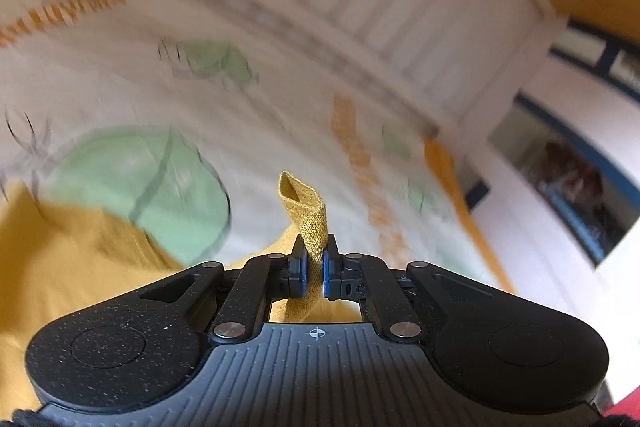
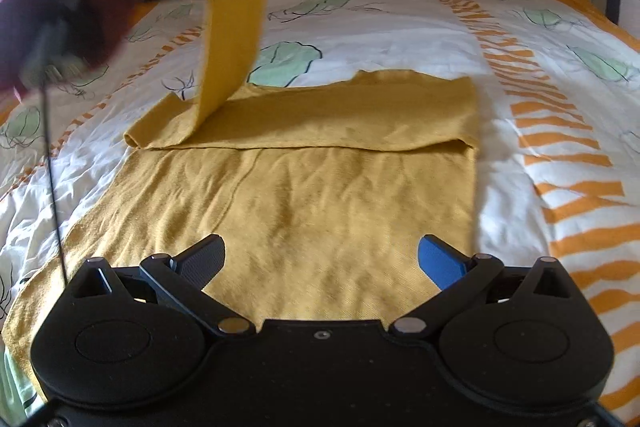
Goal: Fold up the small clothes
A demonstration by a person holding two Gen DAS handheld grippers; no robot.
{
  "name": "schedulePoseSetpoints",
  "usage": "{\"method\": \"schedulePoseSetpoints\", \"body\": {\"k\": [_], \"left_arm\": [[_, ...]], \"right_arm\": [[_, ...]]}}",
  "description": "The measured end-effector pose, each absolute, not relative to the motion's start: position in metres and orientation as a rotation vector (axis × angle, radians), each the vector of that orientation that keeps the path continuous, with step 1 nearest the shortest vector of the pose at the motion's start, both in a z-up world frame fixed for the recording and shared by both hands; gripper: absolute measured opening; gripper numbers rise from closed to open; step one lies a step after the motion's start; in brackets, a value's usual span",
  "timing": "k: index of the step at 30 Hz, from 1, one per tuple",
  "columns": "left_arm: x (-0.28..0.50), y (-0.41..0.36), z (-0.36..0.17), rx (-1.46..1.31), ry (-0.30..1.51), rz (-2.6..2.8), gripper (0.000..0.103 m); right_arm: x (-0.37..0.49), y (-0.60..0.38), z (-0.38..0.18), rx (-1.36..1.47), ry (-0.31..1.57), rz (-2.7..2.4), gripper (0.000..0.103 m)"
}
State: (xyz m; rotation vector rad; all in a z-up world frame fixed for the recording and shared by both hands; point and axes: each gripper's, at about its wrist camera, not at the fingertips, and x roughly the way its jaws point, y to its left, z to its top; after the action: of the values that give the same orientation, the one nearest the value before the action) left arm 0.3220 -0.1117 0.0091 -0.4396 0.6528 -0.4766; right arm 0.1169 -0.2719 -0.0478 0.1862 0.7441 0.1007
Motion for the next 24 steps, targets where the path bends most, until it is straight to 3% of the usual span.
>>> {"method": "schedulePoseSetpoints", "body": {"k": [4,6,8,14,24], "left_arm": [[0.322,-0.135,-0.018,-0.378,0.715,-0.513,0.010],[0.321,-0.143,-0.021,-0.354,0.733,-0.546,0.037],[0.313,-0.146,-0.020,-0.325,0.719,-0.574,0.046],[0.283,-0.134,0.001,-0.194,0.633,-0.596,0.059],[0.248,-0.045,-0.035,-0.063,0.671,-0.306,0.060]], "right_arm": [[0.113,-0.281,-0.050,0.207,0.747,0.086,0.102],[0.113,-0.283,-0.050,0.216,0.744,0.082,0.102],[0.113,-0.285,-0.050,0.222,0.743,0.081,0.102],[0.122,-0.284,-0.050,0.216,0.740,0.082,0.102],[0.163,-0.292,-0.042,0.249,0.694,0.087,0.102]]}}
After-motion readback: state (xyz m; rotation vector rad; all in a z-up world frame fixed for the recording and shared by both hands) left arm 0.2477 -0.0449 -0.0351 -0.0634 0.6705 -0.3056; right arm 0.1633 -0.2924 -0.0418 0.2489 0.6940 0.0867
